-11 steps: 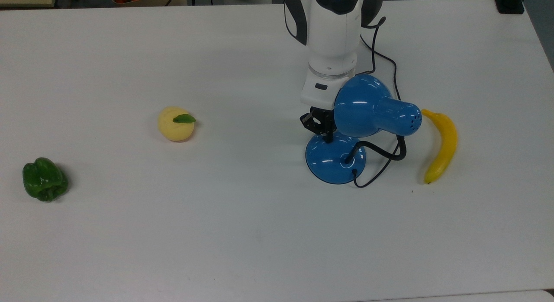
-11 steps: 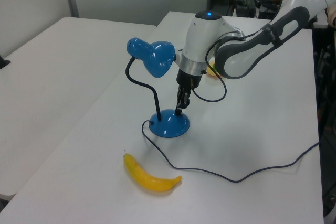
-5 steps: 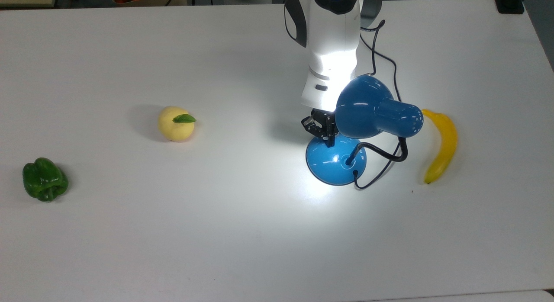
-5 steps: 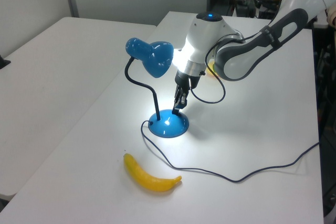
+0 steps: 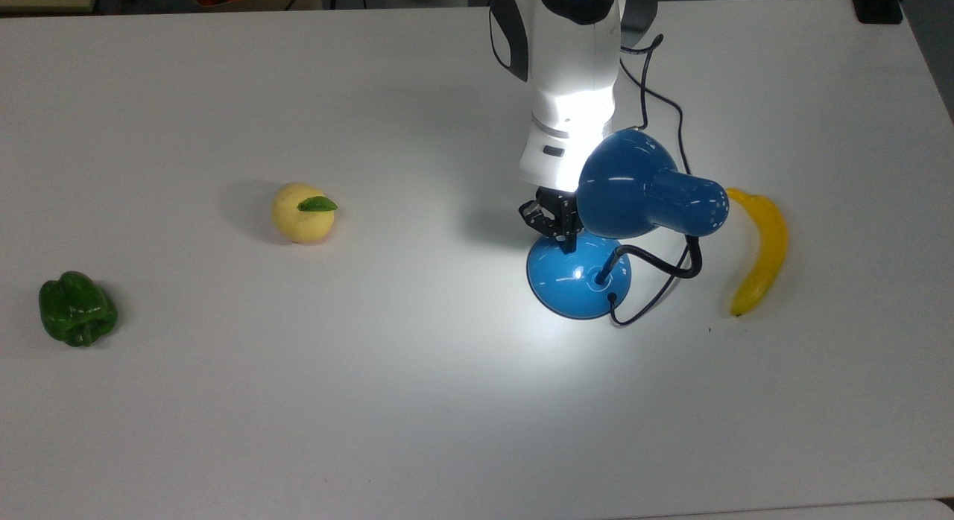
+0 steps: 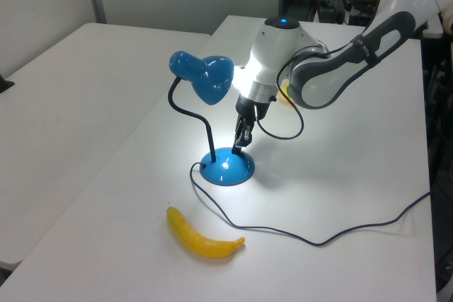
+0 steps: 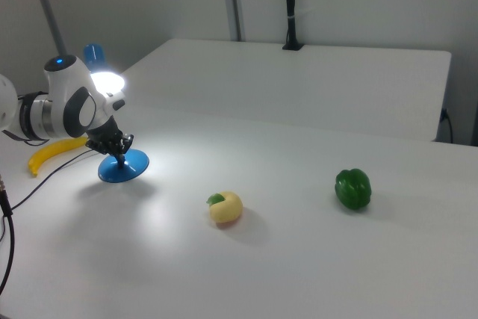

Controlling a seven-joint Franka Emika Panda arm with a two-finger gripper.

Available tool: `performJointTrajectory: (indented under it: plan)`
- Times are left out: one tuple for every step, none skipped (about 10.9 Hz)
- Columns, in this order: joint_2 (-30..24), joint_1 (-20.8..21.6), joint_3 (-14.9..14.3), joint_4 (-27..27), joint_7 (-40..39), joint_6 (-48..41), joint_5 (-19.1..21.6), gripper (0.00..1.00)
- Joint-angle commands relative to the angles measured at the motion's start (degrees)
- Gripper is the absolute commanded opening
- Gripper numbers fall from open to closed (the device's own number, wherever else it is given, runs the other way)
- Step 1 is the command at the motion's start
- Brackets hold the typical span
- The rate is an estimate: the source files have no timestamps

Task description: Turn on desk lamp

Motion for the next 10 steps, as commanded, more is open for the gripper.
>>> performJointTrajectory:
  plan:
    - [-3.0, -0.8, 0.1, -0.3, 1.0, -6.5, -0.1, 0.00]
    - [-4.9, -1.8, 0.0, -0.3, 1.0, -10.7, -0.1, 0.00]
    - [-6.2, -2.8, 0.0, -0.1, 1.2, -15.4, -0.2, 0.00]
    - [-7.4, -4.0, -0.4, -0.1, 3.1, -19.2, -0.3, 0.00]
    - [-8.6, -5.7, -0.4, -0.1, 5.3, -22.8, -0.9, 0.00]
    - [-9.9, -6.9, -0.4, -0.1, 8.0, -27.0, -2.7, 0.00]
    - [-11.2, -8.3, -0.4, 0.0, 11.5, -30.7, -4.6, 0.00]
    - [-13.0, -9.4, -0.4, 0.0, 14.0, -33.6, -5.4, 0.00]
    - [-14.2, -10.5, -0.4, 0.0, 14.5, -34.9, -5.5, 0.00]
    - [-16.8, -12.3, -0.4, 0.1, 14.4, -38.2, -5.5, 0.00]
